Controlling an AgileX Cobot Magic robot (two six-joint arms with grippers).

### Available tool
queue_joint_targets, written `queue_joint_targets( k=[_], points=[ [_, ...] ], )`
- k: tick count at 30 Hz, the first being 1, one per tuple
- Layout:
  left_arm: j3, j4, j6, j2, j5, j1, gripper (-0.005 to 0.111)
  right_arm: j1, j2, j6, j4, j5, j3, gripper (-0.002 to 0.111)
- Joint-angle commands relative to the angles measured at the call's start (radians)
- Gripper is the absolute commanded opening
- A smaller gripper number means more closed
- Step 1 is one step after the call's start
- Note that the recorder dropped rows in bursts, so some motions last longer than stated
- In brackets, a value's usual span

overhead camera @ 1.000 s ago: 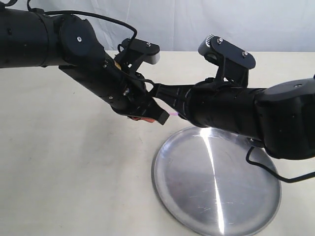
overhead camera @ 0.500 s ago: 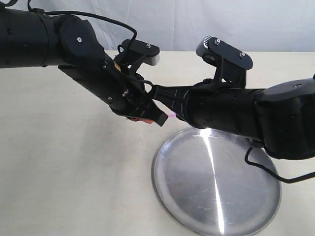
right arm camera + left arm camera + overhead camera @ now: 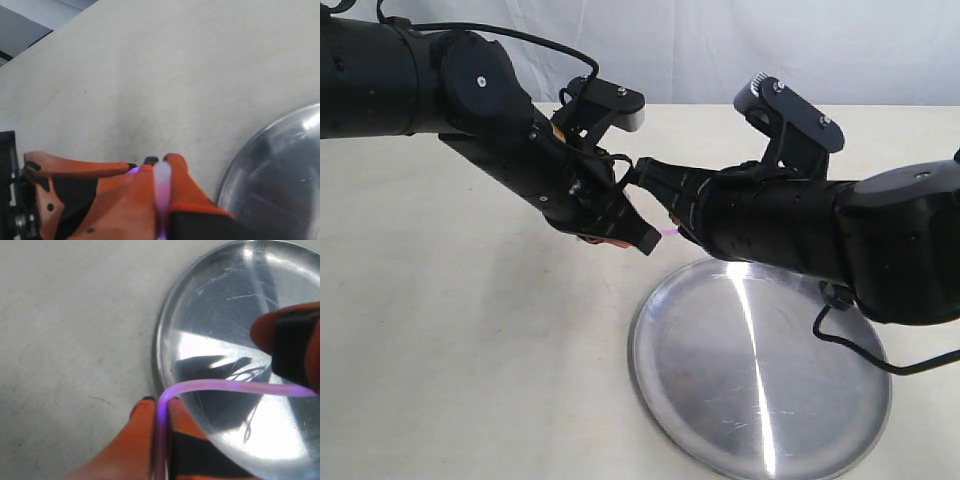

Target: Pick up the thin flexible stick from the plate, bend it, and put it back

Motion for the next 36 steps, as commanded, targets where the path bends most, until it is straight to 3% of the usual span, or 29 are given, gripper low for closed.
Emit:
queue_joint_targets(
  k=[1,17,36],
  points=[
    [-0.003,0.072,-0.019,0.012,-0.076,0.014,0.000,0.008,-0.008,0.063,0.007,0.020,-0.002,-0.001],
    [-0.003,0.066,-0.019,0.012,-0.098,0.014,0.000,0.008,-0.008,0.269,0.007,-0.007,-0.002,-0.001],
    [-0.003,0.086,-0.019,0.012,-0.088,0.012,0.000,0.008,0.058,0.342,0.007,0.049,-0.002,-0.001]
  ],
)
